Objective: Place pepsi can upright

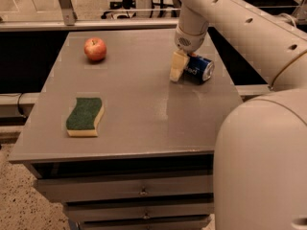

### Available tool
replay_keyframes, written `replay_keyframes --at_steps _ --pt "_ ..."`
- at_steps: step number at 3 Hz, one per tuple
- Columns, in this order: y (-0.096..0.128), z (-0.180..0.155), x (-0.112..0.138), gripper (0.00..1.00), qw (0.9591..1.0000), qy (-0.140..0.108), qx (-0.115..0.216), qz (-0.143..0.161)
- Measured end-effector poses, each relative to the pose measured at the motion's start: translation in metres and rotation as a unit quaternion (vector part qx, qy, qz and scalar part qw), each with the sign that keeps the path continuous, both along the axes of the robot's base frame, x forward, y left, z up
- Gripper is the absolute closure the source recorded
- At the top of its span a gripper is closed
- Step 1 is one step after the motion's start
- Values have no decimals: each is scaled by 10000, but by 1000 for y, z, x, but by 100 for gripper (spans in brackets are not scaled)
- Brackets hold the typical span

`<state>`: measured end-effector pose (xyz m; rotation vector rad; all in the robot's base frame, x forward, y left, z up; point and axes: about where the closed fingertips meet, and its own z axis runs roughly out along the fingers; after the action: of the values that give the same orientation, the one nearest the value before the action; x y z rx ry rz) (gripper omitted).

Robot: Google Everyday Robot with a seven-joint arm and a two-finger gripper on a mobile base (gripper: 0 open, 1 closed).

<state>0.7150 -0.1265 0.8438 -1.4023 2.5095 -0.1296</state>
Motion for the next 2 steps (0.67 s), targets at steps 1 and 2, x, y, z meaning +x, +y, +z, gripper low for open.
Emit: replay_keyframes --at_steps 1,2 --pt "1 1 4 47 9999 34 -46 -102" --pt "16 41 8 78 9993 -295 241 28"
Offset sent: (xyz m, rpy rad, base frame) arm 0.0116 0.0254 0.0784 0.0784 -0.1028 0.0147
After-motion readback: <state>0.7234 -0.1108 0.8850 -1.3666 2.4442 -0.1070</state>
